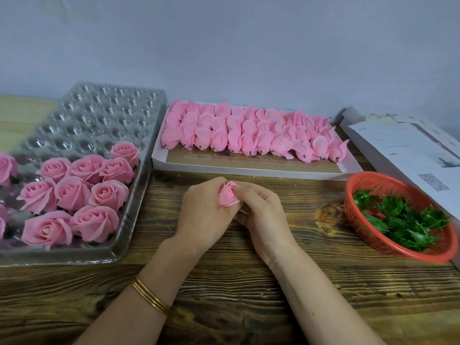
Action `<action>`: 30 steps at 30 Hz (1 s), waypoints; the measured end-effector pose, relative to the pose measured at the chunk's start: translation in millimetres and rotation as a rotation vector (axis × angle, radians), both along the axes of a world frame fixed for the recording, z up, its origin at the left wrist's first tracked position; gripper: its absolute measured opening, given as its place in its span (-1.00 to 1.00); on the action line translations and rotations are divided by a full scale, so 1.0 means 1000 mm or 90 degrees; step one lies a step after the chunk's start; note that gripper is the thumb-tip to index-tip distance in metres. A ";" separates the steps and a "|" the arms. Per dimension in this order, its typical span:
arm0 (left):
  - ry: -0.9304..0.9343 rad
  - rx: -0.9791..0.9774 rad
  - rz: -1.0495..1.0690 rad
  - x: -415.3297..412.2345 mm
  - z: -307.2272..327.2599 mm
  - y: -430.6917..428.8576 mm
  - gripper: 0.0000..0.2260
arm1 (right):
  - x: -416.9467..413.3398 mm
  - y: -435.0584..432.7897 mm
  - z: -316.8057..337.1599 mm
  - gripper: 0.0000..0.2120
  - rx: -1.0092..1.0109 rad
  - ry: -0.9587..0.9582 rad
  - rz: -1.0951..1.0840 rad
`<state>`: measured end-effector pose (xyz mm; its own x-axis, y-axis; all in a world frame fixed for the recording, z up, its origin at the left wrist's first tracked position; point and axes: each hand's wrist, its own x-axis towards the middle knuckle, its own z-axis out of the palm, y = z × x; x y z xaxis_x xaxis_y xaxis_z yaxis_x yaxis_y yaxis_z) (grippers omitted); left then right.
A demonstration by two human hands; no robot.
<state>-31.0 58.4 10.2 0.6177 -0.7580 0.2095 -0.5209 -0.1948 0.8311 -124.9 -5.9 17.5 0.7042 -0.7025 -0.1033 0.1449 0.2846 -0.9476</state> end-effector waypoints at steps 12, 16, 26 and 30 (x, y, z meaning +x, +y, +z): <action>0.092 -0.030 0.018 0.003 -0.001 -0.003 -0.90 | 0.003 -0.001 -0.001 -0.77 0.028 -0.032 0.004; 0.229 -0.114 0.042 0.004 -0.002 -0.006 -0.94 | 0.004 -0.003 -0.004 -0.73 0.071 -0.040 -0.041; 0.590 -0.224 0.023 -0.006 0.010 -0.007 -0.80 | 0.005 0.008 -0.017 -0.65 -0.331 0.098 -0.097; 0.618 -0.229 0.002 -0.010 0.010 -0.008 -0.82 | 0.005 0.008 -0.019 -0.67 -0.372 0.128 -0.138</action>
<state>-40.8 50.4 20.4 0.6435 -0.7470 -0.1670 0.4051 0.1472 0.9024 -119.5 1.8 -1.2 0.5467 -0.8067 0.2243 -0.0550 -0.3019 -0.9518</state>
